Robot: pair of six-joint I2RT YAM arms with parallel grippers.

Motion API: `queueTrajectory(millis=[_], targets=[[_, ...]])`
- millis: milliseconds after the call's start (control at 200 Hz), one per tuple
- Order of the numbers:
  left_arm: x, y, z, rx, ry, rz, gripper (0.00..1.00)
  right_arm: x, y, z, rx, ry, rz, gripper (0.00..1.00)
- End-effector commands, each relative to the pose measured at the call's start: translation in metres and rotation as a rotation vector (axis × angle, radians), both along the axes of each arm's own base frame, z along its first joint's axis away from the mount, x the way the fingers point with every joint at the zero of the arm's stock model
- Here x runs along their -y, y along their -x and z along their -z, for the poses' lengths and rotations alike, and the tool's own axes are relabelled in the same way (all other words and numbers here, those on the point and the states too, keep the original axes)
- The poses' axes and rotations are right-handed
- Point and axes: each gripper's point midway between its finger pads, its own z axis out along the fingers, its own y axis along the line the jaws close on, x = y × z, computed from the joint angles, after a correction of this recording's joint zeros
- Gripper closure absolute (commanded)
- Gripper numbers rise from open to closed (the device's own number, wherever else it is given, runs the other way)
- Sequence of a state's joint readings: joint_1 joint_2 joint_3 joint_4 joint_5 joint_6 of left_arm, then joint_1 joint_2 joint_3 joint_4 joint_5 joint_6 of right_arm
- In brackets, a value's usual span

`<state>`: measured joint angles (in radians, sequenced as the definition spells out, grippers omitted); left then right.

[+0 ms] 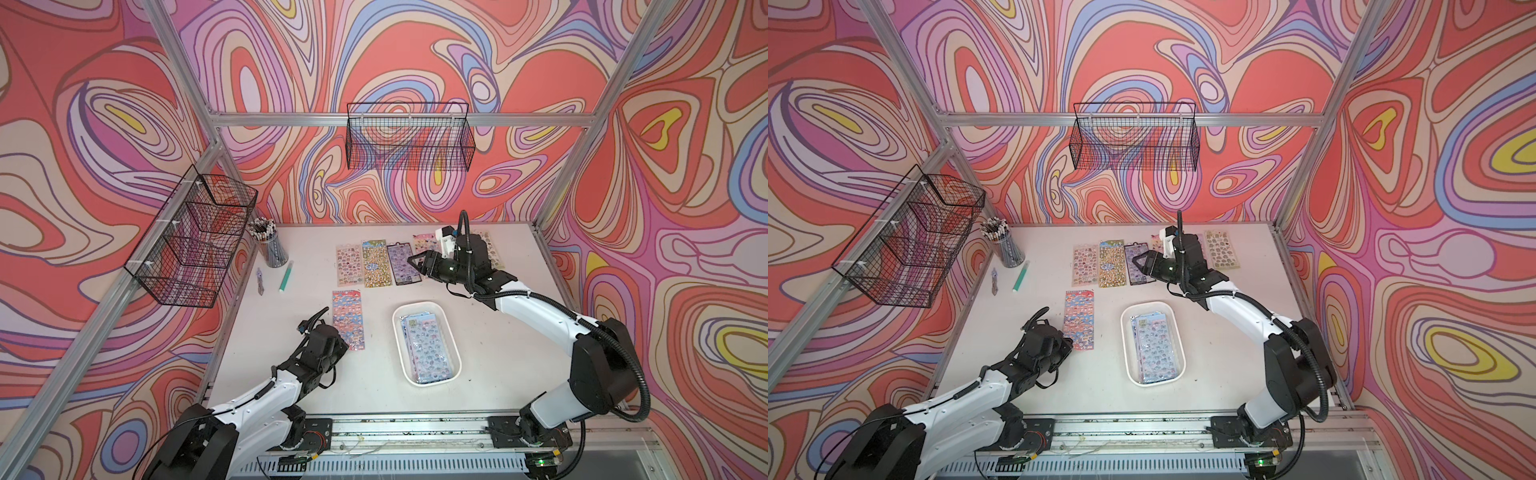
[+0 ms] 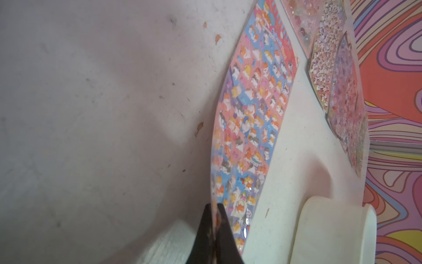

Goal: Take the stickers out of the storage box
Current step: Adjust the sticker at the center of the board, then pick up the sticker from the storage box.

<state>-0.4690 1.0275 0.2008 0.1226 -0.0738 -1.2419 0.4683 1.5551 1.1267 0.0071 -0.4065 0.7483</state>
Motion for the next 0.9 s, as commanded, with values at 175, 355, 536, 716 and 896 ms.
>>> queueTrajectory(millis=[175, 355, 536, 716, 896], targets=[[0.011, -0.008, 0.001, -0.01, 0.031, 0.057, 0.8, 0.008, 0.001, -0.008, 0.029, 0.006, 0.021, 0.43], [0.007, -0.002, 0.001, -0.026, 0.006, 0.068, 0.62, 0.009, 0.001, -0.011, 0.036, 0.01, 0.021, 0.43], [0.001, 0.007, -0.008, -0.03, -0.021, 0.08, 0.49, 0.01, 0.0, -0.016, 0.045, 0.023, 0.025, 0.43], [-0.009, 0.02, -0.018, -0.044, -0.062, 0.081, 0.42, 0.014, -0.001, -0.015, 0.04, 0.062, 0.035, 0.43], [-0.015, 0.032, -0.039, -0.073, -0.149, 0.159, 0.38, 0.024, 0.005, -0.003, 0.03, 0.202, 0.016, 0.36]])
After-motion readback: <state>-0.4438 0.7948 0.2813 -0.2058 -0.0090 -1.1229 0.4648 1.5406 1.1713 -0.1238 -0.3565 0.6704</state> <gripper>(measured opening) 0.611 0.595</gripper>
